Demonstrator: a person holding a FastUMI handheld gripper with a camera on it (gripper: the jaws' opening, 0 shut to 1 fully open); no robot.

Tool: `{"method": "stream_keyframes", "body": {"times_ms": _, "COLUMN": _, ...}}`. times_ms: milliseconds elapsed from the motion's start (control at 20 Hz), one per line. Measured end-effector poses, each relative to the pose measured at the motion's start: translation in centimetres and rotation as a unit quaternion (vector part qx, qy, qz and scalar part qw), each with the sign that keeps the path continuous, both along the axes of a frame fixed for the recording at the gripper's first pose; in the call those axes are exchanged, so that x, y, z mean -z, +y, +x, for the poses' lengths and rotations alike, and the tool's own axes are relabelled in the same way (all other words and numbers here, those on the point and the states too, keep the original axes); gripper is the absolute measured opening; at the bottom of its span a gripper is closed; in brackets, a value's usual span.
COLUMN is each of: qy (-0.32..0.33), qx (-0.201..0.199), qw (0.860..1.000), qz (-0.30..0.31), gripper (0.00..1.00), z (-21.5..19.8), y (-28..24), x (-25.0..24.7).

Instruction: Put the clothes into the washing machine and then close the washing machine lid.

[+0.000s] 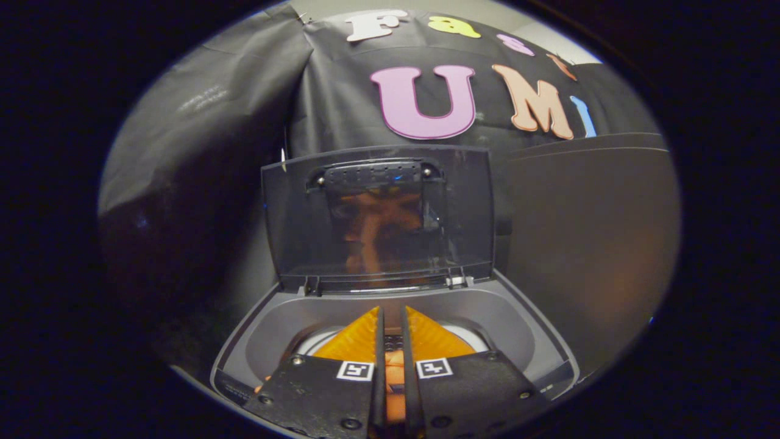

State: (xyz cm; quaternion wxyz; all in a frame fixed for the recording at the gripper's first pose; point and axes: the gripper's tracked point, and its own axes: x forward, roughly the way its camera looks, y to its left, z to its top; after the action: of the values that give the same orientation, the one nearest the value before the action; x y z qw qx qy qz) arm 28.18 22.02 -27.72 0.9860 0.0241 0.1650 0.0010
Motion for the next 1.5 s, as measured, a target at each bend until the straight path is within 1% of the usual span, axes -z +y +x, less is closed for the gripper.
{"method": "stream_keyframes", "body": {"times_ms": 50, "qy": -0.002, "qx": 0.004, "qw": 1.000, "qz": -0.002, "gripper": 0.14, "z": 0.1, "y": -0.4, "x": -0.4}}
{"method": "stream_keyframes", "body": {"times_ms": 250, "qy": -0.023, "qx": 0.011, "qw": 1.000, "qz": -0.011, "gripper": 0.50, "z": -0.4, "y": -1.1, "x": -3.3}}
{"method": "stream_keyframes", "body": {"times_ms": 500, "qy": -0.049, "qx": -0.007, "qw": 0.998, "qz": -0.040, "gripper": 0.83, "z": -1.0, "y": -0.8, "x": -8.0}}
{"method": "stream_keyframes", "body": {"times_ms": 600, "qy": -0.052, "qx": -0.009, "qw": 0.998, "qz": -0.036, "gripper": 0.96, "z": -0.9, "y": -0.9, "x": -10.3}}
{"method": "stream_keyframes", "body": {"times_ms": 750, "qy": -0.070, "qx": -0.008, "qw": 0.997, "qz": -0.039, "gripper": 0.97, "z": -0.9, "y": -1.0, "x": -15.5}}
{"method": "stream_keyframes", "body": {"times_ms": 900, "qy": -0.098, "qx": 0.004, "qw": 0.995, "qz": -0.036, "gripper": 0.97, "z": -0.4, "y": -1.3, "x": -21.4}}
{"method": "stream_keyframes", "body": {"times_ms": 1000, "qy": -0.116, "qx": -0.012, "qw": 0.992, "qz": -0.041, "gripper": 0.97, "z": 0.2, "y": -0.4, "x": -25.0}}
{"method": "stream_keyframes", "body": {"times_ms": 1100, "qy": -0.139, "qx": -0.032, "qw": 0.987, "qz": -0.079, "gripper": 0.97, "z": 1.1, "y": -0.2, "x": -28.4}}
{"method": "stream_keyframes", "body": {"times_ms": 1200, "qy": -0.151, "qx": -0.027, "qw": 0.982, "qz": -0.107, "gripper": 0.96, "z": 2.1, "y": -0.8, "x": -31.4}}
{"method": "stream_keyframes", "body": {"times_ms": 1250, "qy": -0.158, "qx": -0.023, "qw": 0.980, "qz": -0.115, "gripper": 0.96, "z": 2.5, "y": -1.0, "x": -32.3}}
{"method": "stream_keyframes", "body": {"times_ms": 1350, "qy": -0.175, "qx": -0.016, "qw": 0.977, "qz": -0.123, "gripper": 0.96, "z": 4.7, "y": -1.0, "x": -34.2}}
{"method": "stream_keyframes", "body": {"times_ms": 1400, "qy": -0.174, "qx": -0.013, "qw": 0.977, "qz": -0.120, "gripper": 0.96, "z": 6.0, "y": -1.2, "x": -34.5}}
{"method": "stream_keyframes", "body": {"times_ms": 1500, "qy": -0.156, "qx": -0.001, "qw": 0.985, "qz": -0.079, "gripper": 0.96, "z": 8.1, "y": -1.3, "x": -33.7}}
